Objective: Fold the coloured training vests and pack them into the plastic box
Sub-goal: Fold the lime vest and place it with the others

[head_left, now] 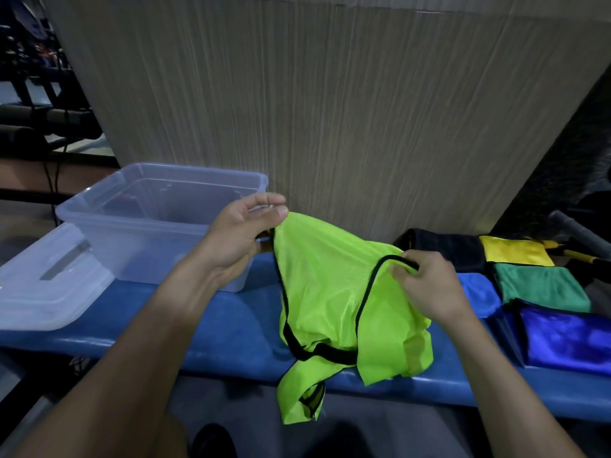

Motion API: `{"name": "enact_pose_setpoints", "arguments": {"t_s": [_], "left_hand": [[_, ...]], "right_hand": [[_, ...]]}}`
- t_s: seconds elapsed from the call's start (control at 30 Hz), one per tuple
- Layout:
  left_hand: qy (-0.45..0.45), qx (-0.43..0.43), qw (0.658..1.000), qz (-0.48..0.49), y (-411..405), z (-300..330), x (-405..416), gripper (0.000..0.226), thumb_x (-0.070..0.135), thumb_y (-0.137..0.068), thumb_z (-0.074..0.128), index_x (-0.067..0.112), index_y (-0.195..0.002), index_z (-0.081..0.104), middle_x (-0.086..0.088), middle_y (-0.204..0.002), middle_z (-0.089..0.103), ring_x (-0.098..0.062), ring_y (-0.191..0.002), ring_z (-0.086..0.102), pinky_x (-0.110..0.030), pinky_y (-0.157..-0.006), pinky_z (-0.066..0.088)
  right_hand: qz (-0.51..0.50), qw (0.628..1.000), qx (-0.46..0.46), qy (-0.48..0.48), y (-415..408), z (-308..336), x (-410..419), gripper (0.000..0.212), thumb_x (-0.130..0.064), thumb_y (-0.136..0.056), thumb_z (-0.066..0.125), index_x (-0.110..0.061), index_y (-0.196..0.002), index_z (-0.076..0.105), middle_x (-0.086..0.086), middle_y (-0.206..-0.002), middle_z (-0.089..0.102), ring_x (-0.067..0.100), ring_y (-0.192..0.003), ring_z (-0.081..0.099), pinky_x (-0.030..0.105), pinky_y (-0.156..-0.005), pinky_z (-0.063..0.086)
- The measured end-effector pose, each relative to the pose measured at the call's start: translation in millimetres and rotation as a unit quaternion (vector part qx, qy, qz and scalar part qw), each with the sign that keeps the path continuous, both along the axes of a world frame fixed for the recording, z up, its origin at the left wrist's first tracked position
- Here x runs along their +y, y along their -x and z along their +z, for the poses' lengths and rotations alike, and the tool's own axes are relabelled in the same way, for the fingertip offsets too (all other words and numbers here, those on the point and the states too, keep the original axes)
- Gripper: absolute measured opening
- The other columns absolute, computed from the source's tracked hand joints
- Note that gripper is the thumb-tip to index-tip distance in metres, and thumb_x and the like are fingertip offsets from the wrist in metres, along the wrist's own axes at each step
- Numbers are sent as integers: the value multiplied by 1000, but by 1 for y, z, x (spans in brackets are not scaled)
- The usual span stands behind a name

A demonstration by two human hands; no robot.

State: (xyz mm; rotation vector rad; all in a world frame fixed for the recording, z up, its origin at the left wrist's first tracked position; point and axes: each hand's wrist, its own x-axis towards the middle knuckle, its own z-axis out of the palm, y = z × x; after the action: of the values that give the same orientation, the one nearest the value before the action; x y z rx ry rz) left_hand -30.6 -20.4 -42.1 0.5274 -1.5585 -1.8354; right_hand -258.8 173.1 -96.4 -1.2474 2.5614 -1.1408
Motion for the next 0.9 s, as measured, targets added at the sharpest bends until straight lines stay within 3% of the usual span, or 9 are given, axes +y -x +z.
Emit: {"name": "enact_pose_setpoints", "arguments": {"t_s": [0.1, 0.2, 0.27, 0.4, 0.57, 0.67, 0.77, 0.83, 0.9], "left_hand": [[-7, 25, 1000, 8, 4, 0, 4, 26, 3, -91, 65, 12, -115, 62, -1, -91, 69, -13, -77, 67, -30, -67, 59], [13, 28, 999, 13, 9, 2, 11, 25, -1, -95, 62, 14, -115, 62, 5, -85, 69, -9, -77, 65, -26, -67, 57], [45, 20, 999, 10, 14, 2, 18, 22, 1, -94, 64, 16, -109, 64, 6, -80, 68, -7, -75, 64, -23, -67, 55], [139, 17, 989, -40, 20, -1, 29, 26, -3, -92, 65, 21, -89, 74, -1, -83, 69, -10, -80, 64, -21, -75, 54], [190, 0, 974, -121, 23, -1, 44, 23, -3, -98, 57, 11, -101, 74, -3, -99, 76, -13, -98, 69, -23, -89, 52], [202, -5, 971, -129, 22, 0, 48, 15, 11, -96, 62, 8, -105, 74, -8, -103, 76, -17, -102, 70, -28, -93, 53], [270, -13, 958, -99, 24, -2, 49, 11, 12, -94, 68, 7, -102, 74, -13, -100, 76, -15, -96, 69, -28, -90, 54], [285, -12, 953, -103, 25, -2, 49, 8, 10, -94, 67, 8, -98, 74, -13, -96, 75, -13, -92, 68, -27, -87, 53], [250, -5, 957, -146, 21, 1, 49, 8, 17, -92, 68, 14, -96, 75, -7, -93, 75, -11, -90, 68, -24, -85, 53]], "right_hand": [[69, 997, 8, -43, -1, 0, 2, 14, -21, -91, 72, -17, -79, 70, 4, -94, 66, 28, -100, 62, 31, -82, 43], [143, 988, 59, 3, -9, 17, 8, 14, -24, -89, 78, -36, -84, 71, -7, -121, 58, 21, -122, 51, 34, -103, 39], [228, 970, 31, 75, -23, 41, 15, 8, -22, -90, 76, -30, -91, 76, -9, -118, 62, 13, -115, 55, 27, -96, 41], [399, 889, -137, 176, -60, 75, 23, 10, -4, -90, 66, -2, -97, 73, -10, -82, 71, -3, -72, 58, 9, -68, 40], [274, 927, -85, 241, -65, 54, -6, 8, -11, -88, 78, -10, -90, 70, 7, -82, 70, 14, -76, 62, 39, -71, 49], [213, 940, -65, 259, -61, 45, -13, 30, -19, -86, 82, -9, -77, 56, 11, -71, 55, 11, -64, 47, 37, -59, 41], [206, 947, -53, 240, -62, 42, -14, 40, -29, -83, 82, -13, -70, 49, 0, -63, 45, 7, -60, 40, 31, -56, 34], [215, 950, -43, 222, -59, 45, -11, 40, -30, -82, 83, -14, -67, 49, -6, -69, 48, 7, -65, 46, 31, -62, 38], [273, 941, -44, 193, -56, 52, -4, 36, -24, -82, 84, -10, -67, 54, -3, -93, 60, 9, -89, 60, 31, -84, 46]]}}
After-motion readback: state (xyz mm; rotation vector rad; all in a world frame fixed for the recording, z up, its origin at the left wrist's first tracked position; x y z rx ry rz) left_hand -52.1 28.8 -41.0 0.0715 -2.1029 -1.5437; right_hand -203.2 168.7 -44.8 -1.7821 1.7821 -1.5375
